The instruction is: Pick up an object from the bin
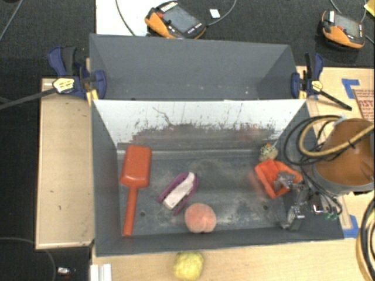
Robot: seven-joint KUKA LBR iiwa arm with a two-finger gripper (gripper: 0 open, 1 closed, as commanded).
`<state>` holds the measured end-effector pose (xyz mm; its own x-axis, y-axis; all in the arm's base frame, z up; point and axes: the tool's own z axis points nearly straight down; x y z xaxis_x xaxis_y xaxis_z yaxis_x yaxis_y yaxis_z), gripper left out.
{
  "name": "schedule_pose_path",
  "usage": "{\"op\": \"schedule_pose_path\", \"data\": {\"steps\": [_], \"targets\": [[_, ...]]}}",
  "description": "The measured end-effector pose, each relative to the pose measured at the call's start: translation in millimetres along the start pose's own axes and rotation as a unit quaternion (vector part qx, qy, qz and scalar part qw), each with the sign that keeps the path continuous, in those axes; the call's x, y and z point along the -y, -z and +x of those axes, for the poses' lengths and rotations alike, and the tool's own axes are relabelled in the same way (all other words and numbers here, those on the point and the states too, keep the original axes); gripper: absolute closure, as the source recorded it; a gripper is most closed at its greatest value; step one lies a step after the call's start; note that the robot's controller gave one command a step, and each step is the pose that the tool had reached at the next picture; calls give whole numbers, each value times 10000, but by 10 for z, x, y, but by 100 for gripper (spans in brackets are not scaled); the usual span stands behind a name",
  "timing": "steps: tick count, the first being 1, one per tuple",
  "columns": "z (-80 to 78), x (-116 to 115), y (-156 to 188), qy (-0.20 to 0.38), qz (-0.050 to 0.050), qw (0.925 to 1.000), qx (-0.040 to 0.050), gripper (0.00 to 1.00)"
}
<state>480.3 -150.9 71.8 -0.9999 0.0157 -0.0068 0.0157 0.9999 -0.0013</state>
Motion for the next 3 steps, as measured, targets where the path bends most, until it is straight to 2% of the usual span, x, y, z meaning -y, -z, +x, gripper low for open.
{"op": "schedule_pose_path", "data": {"steps": [1,2,3], "targets": [[-147,-117,487,-1053,3,9944,31,0],[-594,-239,283,-715,-4,9974,-10,0],[-422,-114,4,-1469,-36,9891,56,0]]}}
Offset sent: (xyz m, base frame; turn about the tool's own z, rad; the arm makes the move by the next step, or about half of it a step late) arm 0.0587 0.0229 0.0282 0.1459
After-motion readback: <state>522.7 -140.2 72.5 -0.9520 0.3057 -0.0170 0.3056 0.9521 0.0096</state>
